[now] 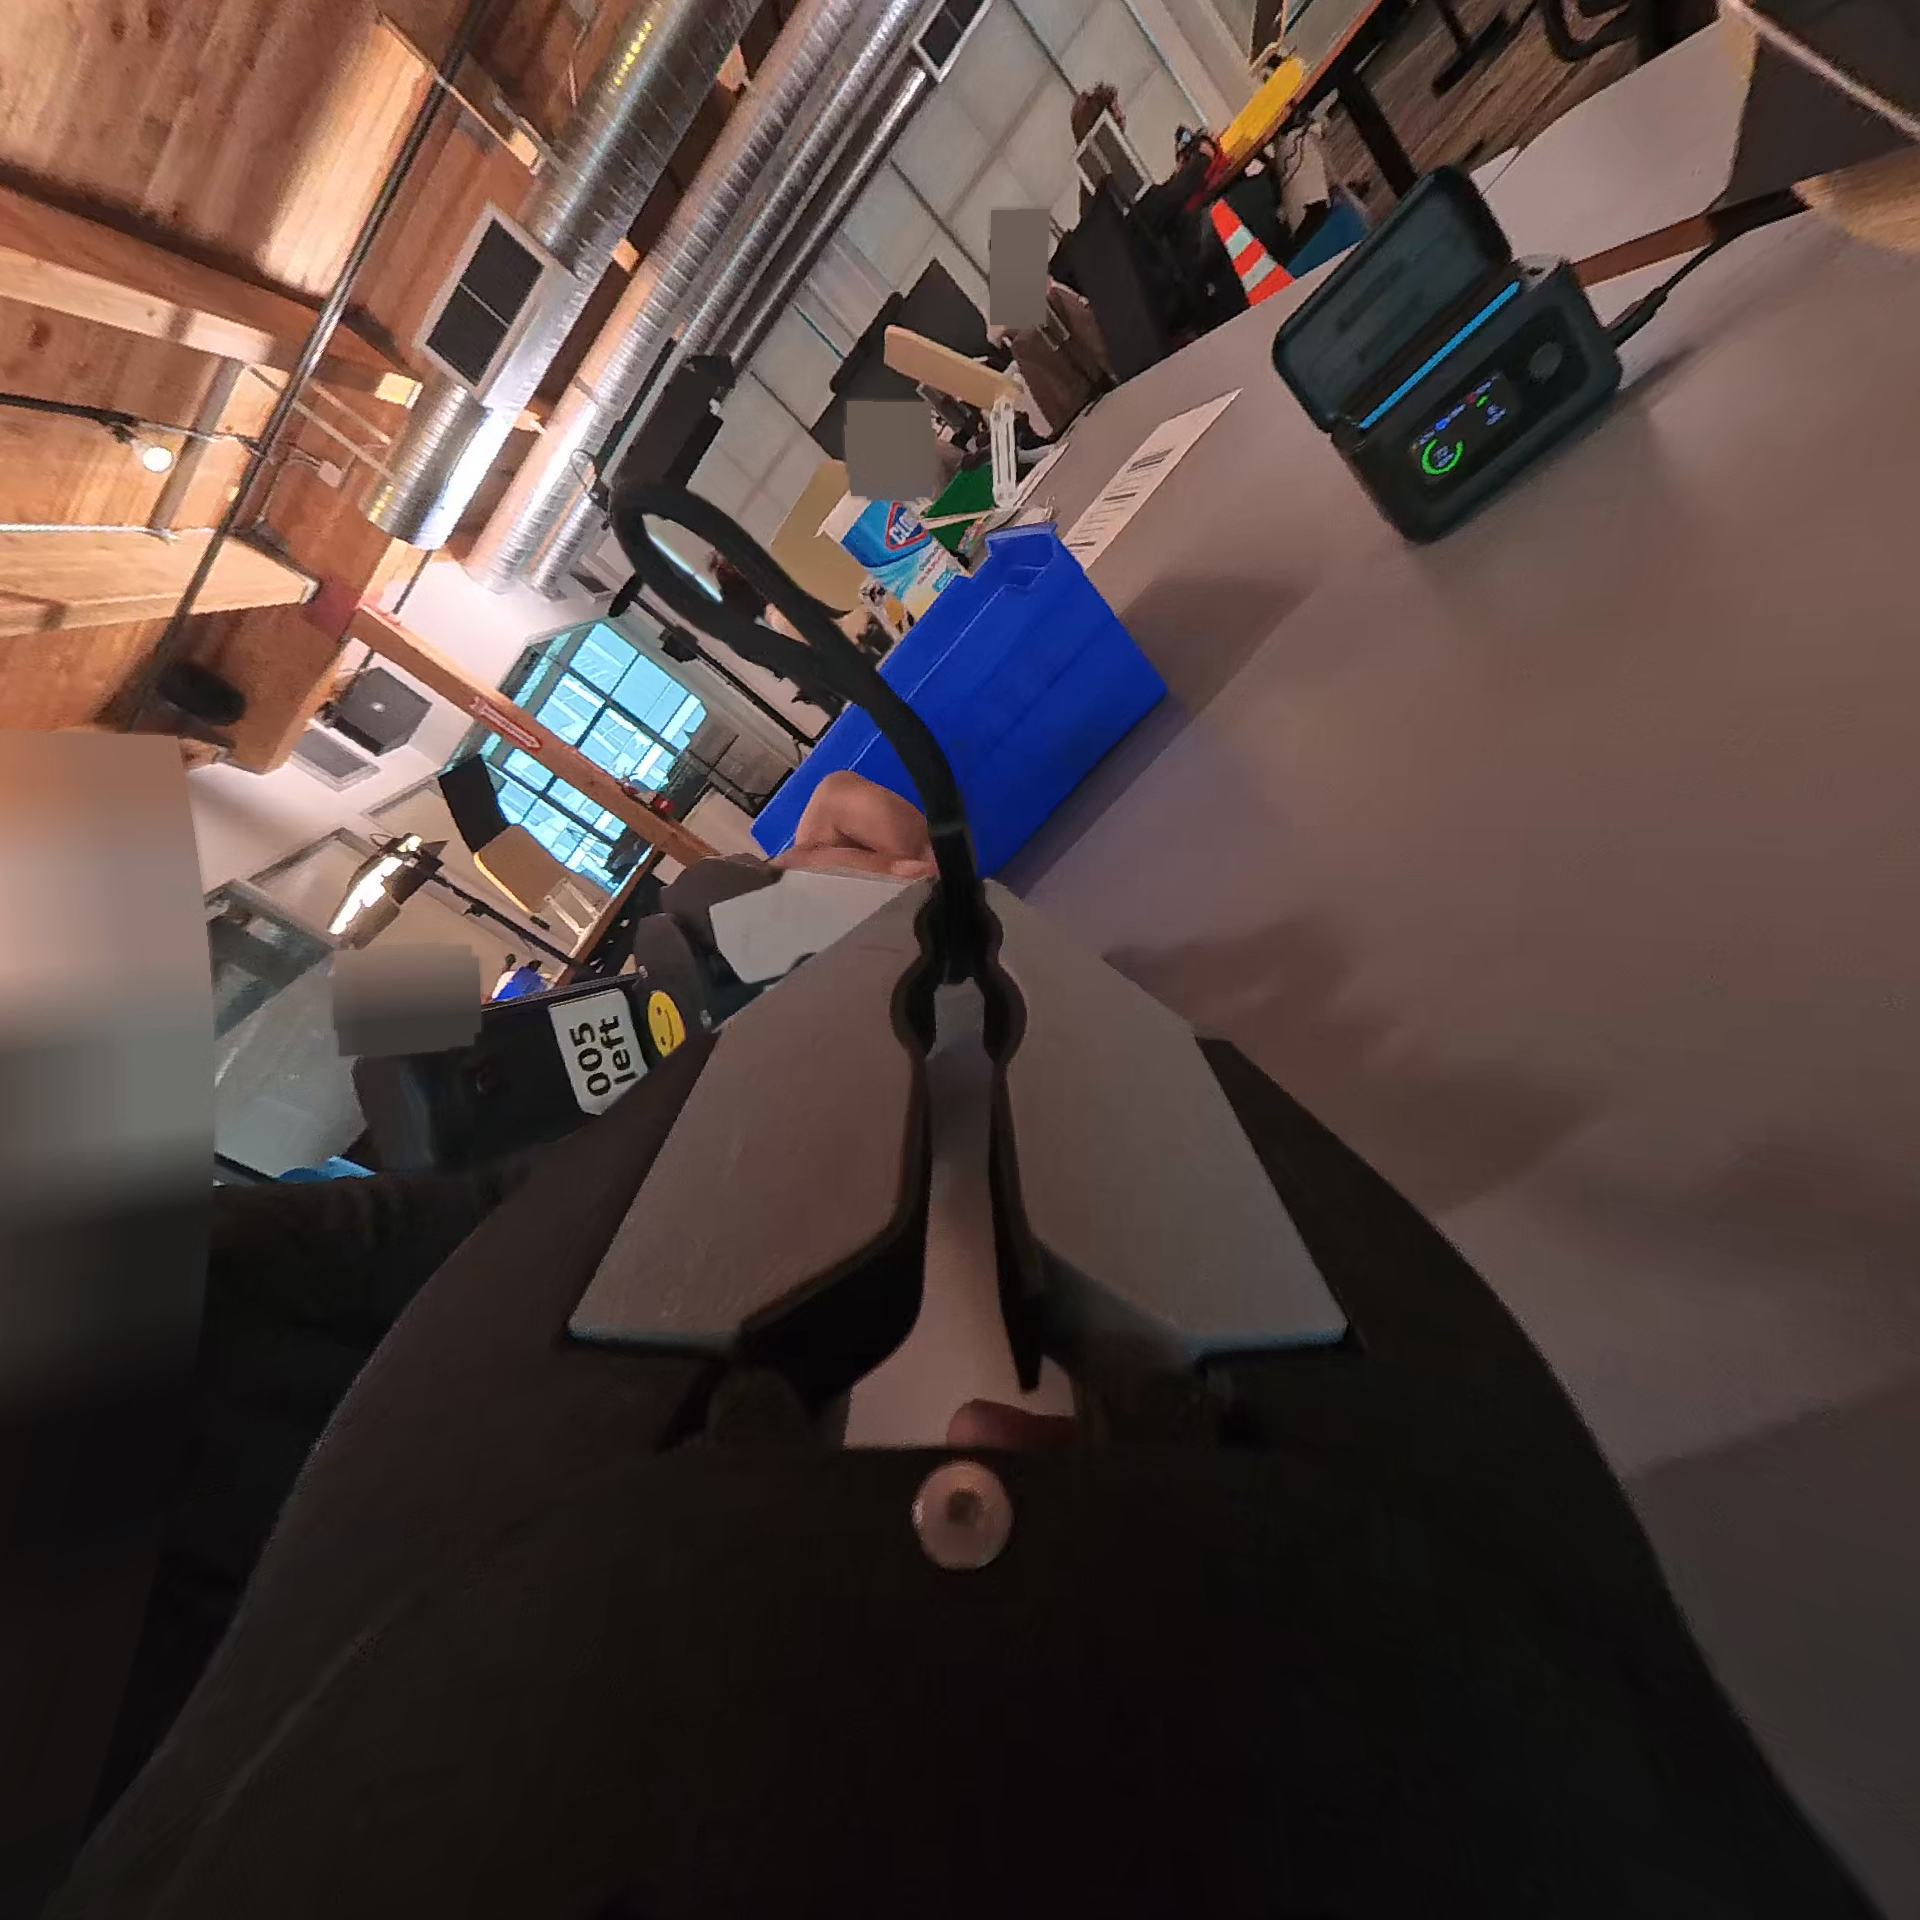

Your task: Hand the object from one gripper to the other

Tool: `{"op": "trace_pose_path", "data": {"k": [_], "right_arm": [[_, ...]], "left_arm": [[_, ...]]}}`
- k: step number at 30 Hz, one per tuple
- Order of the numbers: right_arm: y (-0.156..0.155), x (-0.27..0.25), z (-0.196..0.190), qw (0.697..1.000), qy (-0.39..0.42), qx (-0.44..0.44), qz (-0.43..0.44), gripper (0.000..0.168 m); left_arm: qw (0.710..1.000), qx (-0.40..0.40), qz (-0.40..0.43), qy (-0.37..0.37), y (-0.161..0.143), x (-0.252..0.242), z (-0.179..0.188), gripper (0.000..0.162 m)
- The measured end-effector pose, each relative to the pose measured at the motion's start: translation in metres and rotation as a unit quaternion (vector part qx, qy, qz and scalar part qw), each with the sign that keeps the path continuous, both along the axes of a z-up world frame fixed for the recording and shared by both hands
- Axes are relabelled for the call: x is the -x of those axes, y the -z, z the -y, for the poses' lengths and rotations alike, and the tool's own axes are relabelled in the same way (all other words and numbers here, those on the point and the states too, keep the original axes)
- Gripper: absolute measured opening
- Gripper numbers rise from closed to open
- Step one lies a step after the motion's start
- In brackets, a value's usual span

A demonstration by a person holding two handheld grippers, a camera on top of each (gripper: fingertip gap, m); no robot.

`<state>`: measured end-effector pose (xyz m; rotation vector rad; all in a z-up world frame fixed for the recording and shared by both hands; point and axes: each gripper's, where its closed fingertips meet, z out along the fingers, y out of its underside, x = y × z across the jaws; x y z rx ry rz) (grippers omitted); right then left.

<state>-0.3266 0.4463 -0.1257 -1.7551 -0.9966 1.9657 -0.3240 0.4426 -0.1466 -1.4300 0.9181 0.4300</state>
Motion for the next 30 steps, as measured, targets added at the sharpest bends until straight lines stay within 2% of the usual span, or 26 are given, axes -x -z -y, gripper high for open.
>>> {"op": "trace_pose_path", "data": {"k": [1,3,6,10,13,18,21,23,25,26,30], "right_arm": [[0.000,0.001,0.001,1.000,-0.004,0.002,0.000,0.000],[0.004,0.000,0.002,1.000,-0.008,-0.007,0.015,0.009],[0.002,-0.006,-0.007,0.999,0.006,-0.038,0.026,0.023],[-0.009,-0.017,-0.017,0.987,0.038,-0.151,0.040,0.041],[-0.017,-0.018,-0.009,0.966,0.039,-0.251,0.039,0.049],[-0.006,-0.008,0.009,0.919,0.024,-0.389,0.065,0.046],[0.005,-0.003,0.019,0.898,0.004,-0.434,0.079,0.042],[0.012,0.000,0.025,0.891,-0.011,-0.445,0.087,0.028],[0.013,-0.001,0.028,0.882,-0.019,-0.462,0.087,0.002],[0.013,0.000,0.025,0.878,-0.009,-0.470,0.090,0.000],[0.010,-0.001,0.017,0.901,0.006,-0.424,0.092,0.000]], "left_arm": [[1.000,0.011,-0.003,0.002,0.003,0.000,-0.001,0.006],[0.998,0.056,0.015,0.011,0.011,-0.001,-0.001,0.005],[0.983,0.119,0.138,0.024,0.006,0.004,-0.001,0.005],[0.919,0.198,0.327,0.098,-0.014,0.009,0.007,0.005],[0.865,0.244,0.411,0.151,-0.025,0.009,0.015,0.004],[0.858,0.285,0.385,0.186,-0.016,0.000,0.027,0.005],[0.842,0.312,0.377,0.227,-0.014,-0.013,0.040,0.004],[0.843,0.315,0.373,0.227,-0.013,-0.014,0.040,0.004],[0.847,0.310,0.372,0.222,-0.012,-0.012,0.039,0.005],[0.847,0.303,0.377,0.219,-0.014,-0.011,0.037,0.004],[0.859,0.270,0.385,0.201,-0.021,-0.002,0.031,0.006]]}}
